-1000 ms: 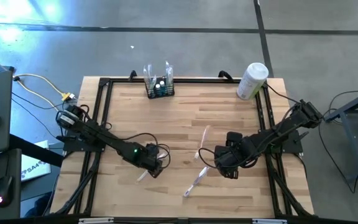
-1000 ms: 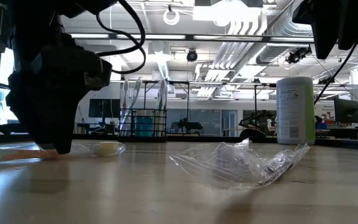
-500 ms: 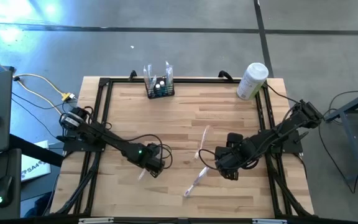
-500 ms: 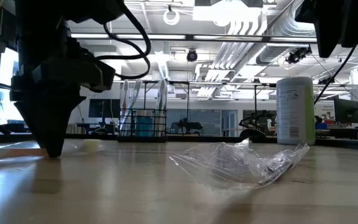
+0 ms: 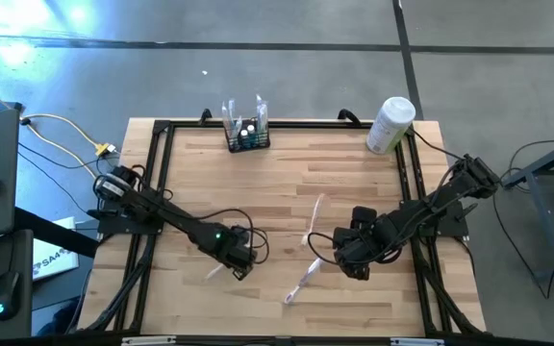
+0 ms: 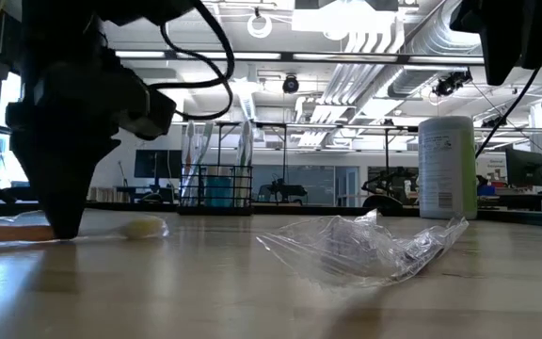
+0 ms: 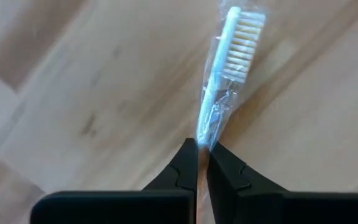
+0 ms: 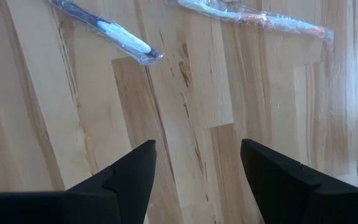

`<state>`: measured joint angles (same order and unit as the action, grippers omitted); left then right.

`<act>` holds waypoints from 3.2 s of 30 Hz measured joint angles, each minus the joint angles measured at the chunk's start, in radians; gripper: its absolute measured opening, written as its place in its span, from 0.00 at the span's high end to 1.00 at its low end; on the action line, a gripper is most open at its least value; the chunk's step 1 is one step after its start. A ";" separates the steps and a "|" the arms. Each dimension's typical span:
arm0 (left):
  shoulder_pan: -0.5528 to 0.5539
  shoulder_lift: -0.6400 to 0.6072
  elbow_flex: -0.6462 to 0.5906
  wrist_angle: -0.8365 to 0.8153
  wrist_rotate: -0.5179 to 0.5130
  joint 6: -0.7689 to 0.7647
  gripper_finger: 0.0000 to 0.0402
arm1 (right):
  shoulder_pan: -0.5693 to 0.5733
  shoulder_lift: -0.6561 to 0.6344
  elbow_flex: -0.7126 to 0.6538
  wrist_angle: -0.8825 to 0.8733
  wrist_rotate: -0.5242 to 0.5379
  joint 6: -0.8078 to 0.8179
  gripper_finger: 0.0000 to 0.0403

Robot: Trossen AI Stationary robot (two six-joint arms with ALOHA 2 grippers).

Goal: Pick & Place toothbrushing station
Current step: Put the left orange toothbrush into the black wire organizer

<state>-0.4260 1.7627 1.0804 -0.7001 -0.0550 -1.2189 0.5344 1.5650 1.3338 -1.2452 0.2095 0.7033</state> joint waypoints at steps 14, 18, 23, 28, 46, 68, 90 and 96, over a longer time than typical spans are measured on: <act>0.095 -0.024 0.242 -0.238 -0.112 0.224 0.99 | 0.003 0.000 0.000 -0.024 0.001 0.003 0.43; 0.120 -0.025 0.347 -0.328 -0.172 0.289 0.99 | 0.003 -0.001 0.000 -0.028 0.002 0.004 0.43; 0.147 -0.026 0.476 -0.457 -0.250 0.371 1.00 | 0.003 -0.015 0.000 -0.032 0.030 0.008 0.43; 0.180 -0.026 0.554 -0.590 -0.309 0.412 1.00 | 0.003 -0.015 0.000 -0.032 0.045 0.008 0.43; 0.371 -0.397 0.566 -0.483 -0.449 0.720 1.00 | -0.059 -0.124 -0.146 0.093 0.046 0.046 0.43; 1.068 -0.641 -0.027 0.440 0.317 1.276 1.00 | -0.263 -0.247 -0.219 0.130 0.045 0.136 0.43; 1.488 -0.655 -0.431 1.090 0.674 1.171 1.00 | -0.362 -0.245 -0.219 0.165 0.023 0.190 0.43; 1.486 -0.613 -0.450 1.167 0.630 1.194 1.00 | -0.392 -0.245 -0.218 0.200 0.023 0.166 0.43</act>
<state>1.0603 1.1499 0.6301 0.4668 0.5747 -0.0245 0.1422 1.3197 1.1156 -1.0451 0.2329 0.8694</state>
